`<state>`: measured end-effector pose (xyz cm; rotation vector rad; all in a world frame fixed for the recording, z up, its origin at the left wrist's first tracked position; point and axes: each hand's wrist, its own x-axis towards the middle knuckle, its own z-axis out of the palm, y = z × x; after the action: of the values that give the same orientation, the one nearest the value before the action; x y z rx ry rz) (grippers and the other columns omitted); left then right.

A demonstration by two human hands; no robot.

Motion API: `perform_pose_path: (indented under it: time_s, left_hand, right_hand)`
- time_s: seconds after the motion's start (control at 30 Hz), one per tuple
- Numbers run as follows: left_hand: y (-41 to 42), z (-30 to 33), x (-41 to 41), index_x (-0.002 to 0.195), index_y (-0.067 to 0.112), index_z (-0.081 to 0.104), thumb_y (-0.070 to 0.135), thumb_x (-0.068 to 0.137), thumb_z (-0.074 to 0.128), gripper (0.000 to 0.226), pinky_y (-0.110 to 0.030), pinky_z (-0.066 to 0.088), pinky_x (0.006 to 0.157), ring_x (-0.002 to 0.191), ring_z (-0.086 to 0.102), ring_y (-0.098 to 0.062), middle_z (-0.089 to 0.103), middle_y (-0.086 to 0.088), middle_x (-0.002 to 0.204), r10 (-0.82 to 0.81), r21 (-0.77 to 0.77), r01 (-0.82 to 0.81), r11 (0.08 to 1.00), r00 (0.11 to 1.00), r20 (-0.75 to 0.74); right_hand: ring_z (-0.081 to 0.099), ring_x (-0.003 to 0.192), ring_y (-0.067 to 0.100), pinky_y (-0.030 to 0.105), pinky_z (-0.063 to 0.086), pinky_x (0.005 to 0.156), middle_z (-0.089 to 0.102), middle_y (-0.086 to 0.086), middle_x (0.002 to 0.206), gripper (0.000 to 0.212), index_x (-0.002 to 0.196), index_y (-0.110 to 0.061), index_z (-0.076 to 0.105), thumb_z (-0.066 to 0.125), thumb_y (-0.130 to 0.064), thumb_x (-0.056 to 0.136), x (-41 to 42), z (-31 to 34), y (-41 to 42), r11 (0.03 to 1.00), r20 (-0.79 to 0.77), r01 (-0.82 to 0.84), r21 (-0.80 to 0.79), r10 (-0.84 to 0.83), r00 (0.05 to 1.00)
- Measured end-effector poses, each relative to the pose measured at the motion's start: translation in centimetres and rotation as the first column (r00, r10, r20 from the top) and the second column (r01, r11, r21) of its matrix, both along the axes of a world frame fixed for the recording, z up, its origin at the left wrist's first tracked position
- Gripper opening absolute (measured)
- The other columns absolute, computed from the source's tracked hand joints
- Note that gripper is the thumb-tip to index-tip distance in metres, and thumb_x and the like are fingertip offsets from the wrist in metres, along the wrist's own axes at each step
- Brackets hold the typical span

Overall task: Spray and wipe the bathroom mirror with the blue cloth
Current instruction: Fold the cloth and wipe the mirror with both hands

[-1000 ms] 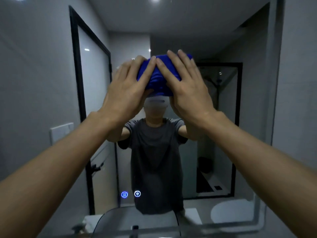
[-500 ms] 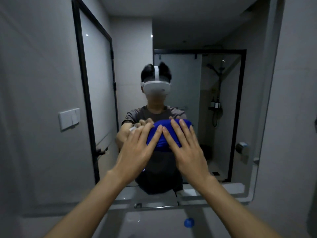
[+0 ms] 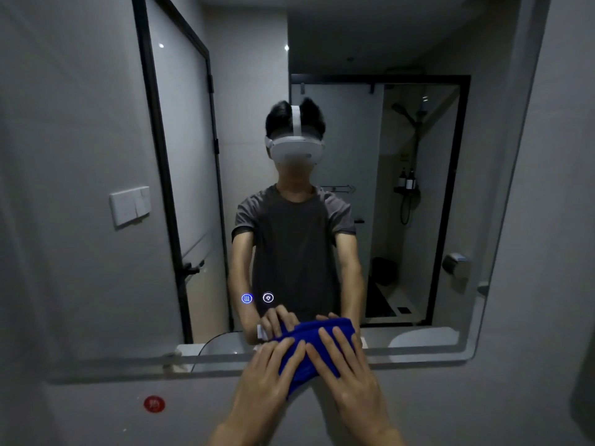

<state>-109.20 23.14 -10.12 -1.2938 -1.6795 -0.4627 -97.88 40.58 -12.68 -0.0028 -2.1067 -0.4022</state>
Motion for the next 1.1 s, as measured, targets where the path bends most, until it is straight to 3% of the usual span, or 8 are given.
perform_pose_path:
  time_s: [0.17,0.33,0.53,0.7,0.8,0.93,1.03,1.1]
  left_hand:
    - [-0.1,-0.9,0.1,0.134,0.011,0.049,0.02,0.089,0.05,0.046,-0.039,0.059,0.085,0.11,0.051,-0.025,0.05,-0.01,0.13,-0.048,-0.029,0.05,0.998,0.997,0.06]
    - [-0.5,-0.6,0.0,0.132,0.008,0.054,0.02,0.093,0.049,0.041,-0.04,0.059,0.086,0.11,0.053,-0.026,0.069,-0.015,0.122,-0.036,-0.061,0.039,0.997,0.998,0.043]
    - [-3.0,0.1,-1.5,0.134,0.008,0.05,0.015,0.089,0.053,0.045,-0.039,0.057,0.089,0.112,0.054,-0.025,0.068,-0.015,0.123,-0.062,-0.109,0.061,0.992,0.998,-0.003]
    - [-6.6,-0.3,-4.3,0.132,0.009,0.05,0.017,0.091,0.051,0.042,-0.039,0.06,0.083,0.112,0.053,-0.025,0.067,-0.013,0.123,-0.021,-0.102,0.018,0.995,0.999,-0.031]
    - [-8.3,0.3,-5.9,0.13,0.011,0.051,0.019,0.106,0.033,0.031,-0.037,0.061,0.081,0.11,0.053,-0.023,0.073,-0.013,0.117,-0.001,-0.095,-0.01,0.995,0.994,-0.106]
    - [-8.6,0.8,-6.2,0.126,0.011,0.059,0.02,0.101,0.042,0.031,-0.035,0.059,0.081,0.108,0.053,-0.021,0.074,-0.011,0.113,-0.04,-0.102,0.028,0.994,0.992,-0.116]
    - [-8.7,1.5,-6.8,0.127,0.012,0.057,0.02,0.089,0.053,0.039,-0.033,0.057,0.085,0.108,0.054,-0.02,0.069,-0.009,0.119,-0.064,-0.093,0.056,0.994,0.994,-0.086]
    - [-8.8,2.3,-7.0,0.131,0.011,0.053,0.02,0.093,0.051,0.038,-0.035,0.05,0.092,0.112,0.054,-0.021,0.064,-0.01,0.126,-0.071,-0.056,0.067,0.996,0.995,-0.068]
  right_hand:
    - [0.026,0.149,0.029,0.048,0.016,0.123,0.032,0.008,0.159,0.064,0.154,-0.02,0.031,0.048,-0.022,0.093,-0.2,-1.1,0.0,1.0,0.0,-0.001,-0.023,0.001,1.0]
    - [0.026,0.148,0.029,0.047,0.012,0.125,0.031,0.008,0.158,0.059,0.152,-0.02,0.034,0.048,-0.026,0.095,-0.5,-1.3,-0.4,0.998,-0.033,-0.04,-0.043,0.039,0.999]
    - [0.028,0.148,0.03,0.05,0.02,0.122,0.033,0.008,0.157,0.057,0.151,-0.02,0.036,0.051,-0.028,0.096,-1.8,-1.4,-3.5,0.988,-0.074,-0.084,-0.128,0.075,0.994]
    - [0.027,0.149,0.028,0.052,0.028,0.116,0.034,0.009,0.159,0.063,0.156,-0.018,0.029,0.049,-0.022,0.095,-4.3,-1.5,-6.0,1.0,-0.018,-0.025,0.014,0.025,1.0]
    - [0.035,0.146,0.027,0.052,0.035,0.111,0.041,0.008,0.156,0.053,0.151,-0.022,0.041,0.052,-0.024,0.099,-5.5,-1.0,-7.3,0.999,-0.031,-0.005,0.045,0.006,0.999]
    - [0.039,0.142,0.026,0.049,0.035,0.11,0.044,0.006,0.152,0.042,0.147,-0.027,0.047,0.037,-0.027,0.106,-5.3,0.1,-7.6,0.997,-0.028,0.022,0.076,-0.02,0.999]
    - [0.043,0.138,0.026,0.049,0.041,0.105,0.05,0.006,0.149,0.049,0.148,-0.028,0.047,0.046,-0.03,0.098,-5.0,1.1,-7.7,0.991,0.016,0.065,0.116,-0.068,0.998]
    - [0.048,0.133,0.028,0.05,0.044,0.101,0.054,0.008,0.146,0.05,0.146,-0.028,0.048,0.05,-0.029,0.096,-5.1,2.3,-8.1,0.989,0.001,0.09,0.114,-0.091,0.996]
